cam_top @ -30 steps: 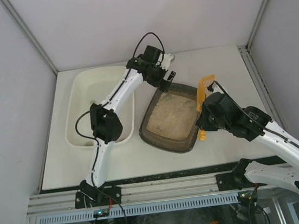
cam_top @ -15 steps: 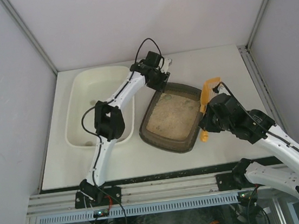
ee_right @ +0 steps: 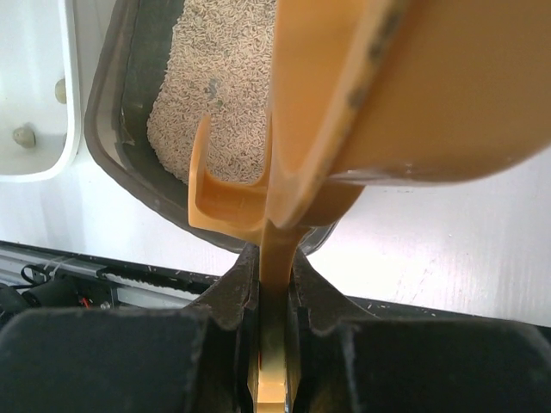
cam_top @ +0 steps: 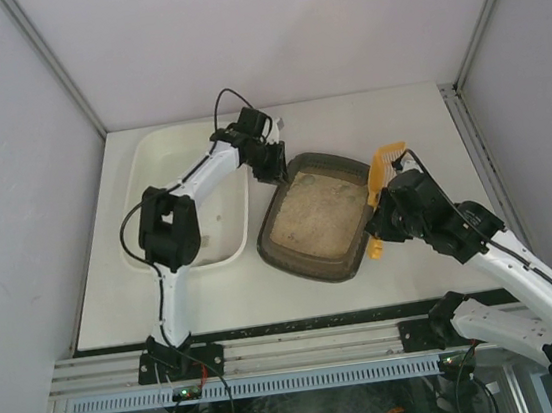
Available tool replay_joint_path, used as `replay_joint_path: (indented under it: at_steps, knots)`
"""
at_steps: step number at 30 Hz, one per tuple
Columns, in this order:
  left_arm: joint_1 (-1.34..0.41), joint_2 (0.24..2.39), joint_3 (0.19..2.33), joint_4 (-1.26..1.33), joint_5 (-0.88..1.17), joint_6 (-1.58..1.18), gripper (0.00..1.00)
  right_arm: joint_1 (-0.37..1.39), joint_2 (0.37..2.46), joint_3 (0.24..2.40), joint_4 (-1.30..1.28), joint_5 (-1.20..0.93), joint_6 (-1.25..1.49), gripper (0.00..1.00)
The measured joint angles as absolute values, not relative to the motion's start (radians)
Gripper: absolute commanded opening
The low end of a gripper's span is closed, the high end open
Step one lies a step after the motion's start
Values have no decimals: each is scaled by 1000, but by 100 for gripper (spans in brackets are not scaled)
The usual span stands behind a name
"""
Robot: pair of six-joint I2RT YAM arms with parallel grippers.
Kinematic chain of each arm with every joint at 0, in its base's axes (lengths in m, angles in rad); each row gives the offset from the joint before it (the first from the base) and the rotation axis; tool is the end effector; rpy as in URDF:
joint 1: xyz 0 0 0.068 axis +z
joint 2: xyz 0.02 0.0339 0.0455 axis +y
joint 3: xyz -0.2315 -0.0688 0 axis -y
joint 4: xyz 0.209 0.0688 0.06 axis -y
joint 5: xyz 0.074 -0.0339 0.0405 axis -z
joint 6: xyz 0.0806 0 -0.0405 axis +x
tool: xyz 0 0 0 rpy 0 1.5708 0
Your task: Clean the litter box
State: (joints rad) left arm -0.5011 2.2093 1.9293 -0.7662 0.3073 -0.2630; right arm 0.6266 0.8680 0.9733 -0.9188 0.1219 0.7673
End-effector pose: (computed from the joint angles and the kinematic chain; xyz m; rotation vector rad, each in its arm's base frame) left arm 0.3838 -0.2380 0.1688 0.4310 2.6607 -0.6566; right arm 0.1497 0.0963 0.2599 0.2305 2.4283 0.5086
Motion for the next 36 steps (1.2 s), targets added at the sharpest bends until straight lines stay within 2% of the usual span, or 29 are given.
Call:
replay_joint_path:
  at_steps: [5,6,8,9,11,12,14,16,20,24,36]
  knots:
    - [-491,2091,1728,-659,318,-409,37,603,904,969,-913,62,738,0]
    - [-490,2065,1681,-628,317,-437,41,598,919,967,-912,43,731,0]
    - [-490,2014,1607,-612,318,-488,55,590,946,963,-907,12,717,0]
    - [-493,1997,1586,-609,316,-501,67,587,960,960,-905,-5,712,0]
    - [-506,1975,1566,-612,319,-532,84,582,976,956,-898,-30,701,0]
    - [-516,1969,1566,-608,318,-542,96,579,980,954,-896,-41,696,0]
    - [-535,1960,1562,-595,313,-551,100,573,981,954,-885,-60,690,0]
    - [-552,1946,1546,-577,291,-557,95,566,981,954,-876,-73,686,0]
    - [-560,1944,1541,-574,261,-555,74,556,981,954,-871,-86,675,0]
    - [-557,1966,1568,-615,233,-537,57,547,979,954,-871,-90,668,0]
    - [-554,2029,1660,-734,186,-483,39,521,938,954,-881,-88,655,0]
